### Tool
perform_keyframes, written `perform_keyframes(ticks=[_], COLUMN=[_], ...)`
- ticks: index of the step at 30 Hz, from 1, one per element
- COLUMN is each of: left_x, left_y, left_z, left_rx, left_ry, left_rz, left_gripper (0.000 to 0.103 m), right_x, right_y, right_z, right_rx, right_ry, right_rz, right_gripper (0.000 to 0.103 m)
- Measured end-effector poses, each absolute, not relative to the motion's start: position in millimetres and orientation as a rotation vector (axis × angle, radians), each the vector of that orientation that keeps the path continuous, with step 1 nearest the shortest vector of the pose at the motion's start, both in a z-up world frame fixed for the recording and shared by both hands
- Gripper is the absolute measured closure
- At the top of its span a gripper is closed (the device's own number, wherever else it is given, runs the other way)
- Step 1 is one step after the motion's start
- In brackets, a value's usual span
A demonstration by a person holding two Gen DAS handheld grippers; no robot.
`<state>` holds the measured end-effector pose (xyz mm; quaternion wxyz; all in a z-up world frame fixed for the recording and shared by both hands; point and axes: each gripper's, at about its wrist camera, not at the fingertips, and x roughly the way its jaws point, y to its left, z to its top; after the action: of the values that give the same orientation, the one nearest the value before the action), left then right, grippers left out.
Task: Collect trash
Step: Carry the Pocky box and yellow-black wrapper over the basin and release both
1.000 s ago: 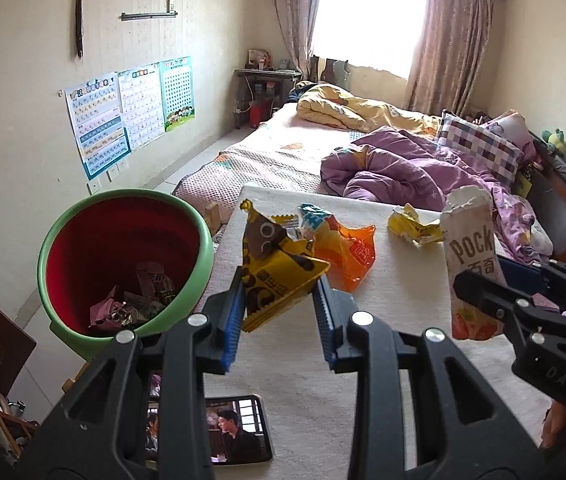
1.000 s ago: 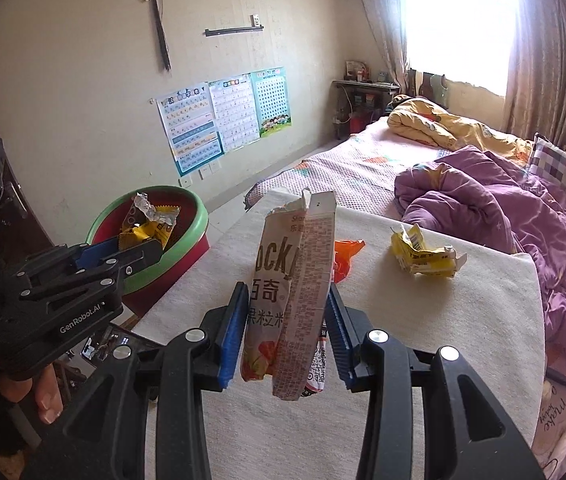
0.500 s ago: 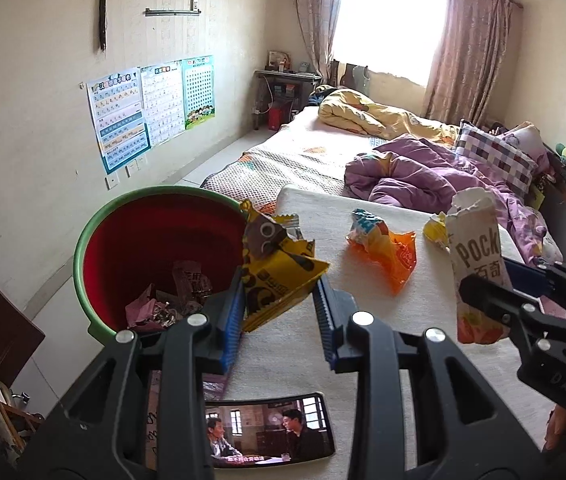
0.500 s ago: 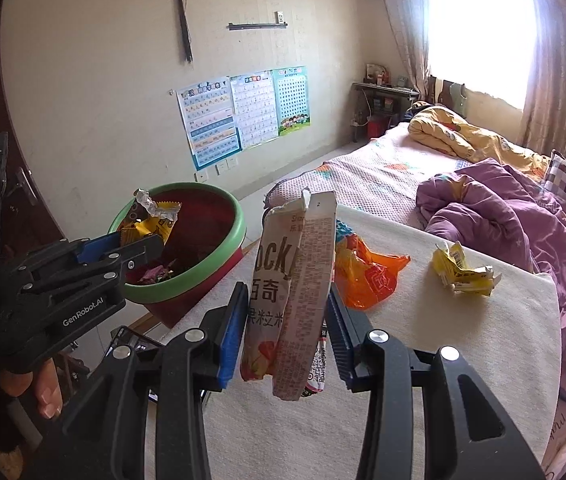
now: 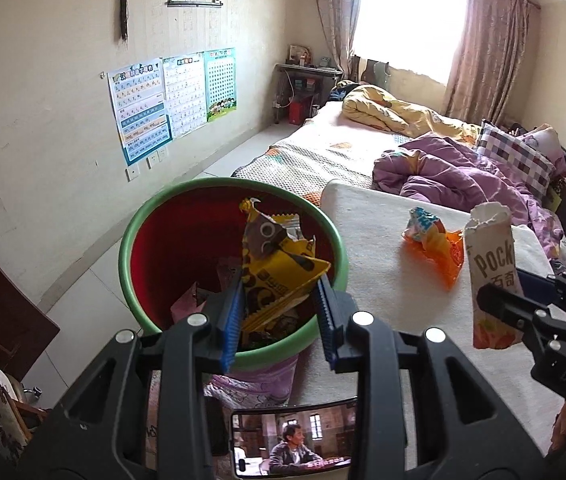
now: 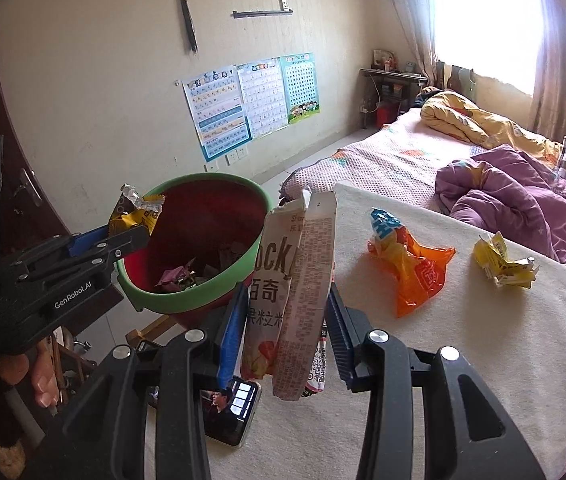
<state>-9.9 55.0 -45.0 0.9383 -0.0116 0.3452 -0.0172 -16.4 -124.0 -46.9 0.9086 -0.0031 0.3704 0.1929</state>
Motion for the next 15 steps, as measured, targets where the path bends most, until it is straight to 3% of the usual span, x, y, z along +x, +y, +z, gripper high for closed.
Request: perform_keyframes(ticks=[15], left_x=[-3], left_y=[104], left_z=[-52], left_rx=[-0.023], left_ry=[0.724], left_rz=[-0.038], left_gripper=[0.072], right_x=[-12], right_y=[-81], right_z=[-56], right_rx=[0.057], right_ry=[0.783], right_rz=[0.440], right_gripper=[0.064])
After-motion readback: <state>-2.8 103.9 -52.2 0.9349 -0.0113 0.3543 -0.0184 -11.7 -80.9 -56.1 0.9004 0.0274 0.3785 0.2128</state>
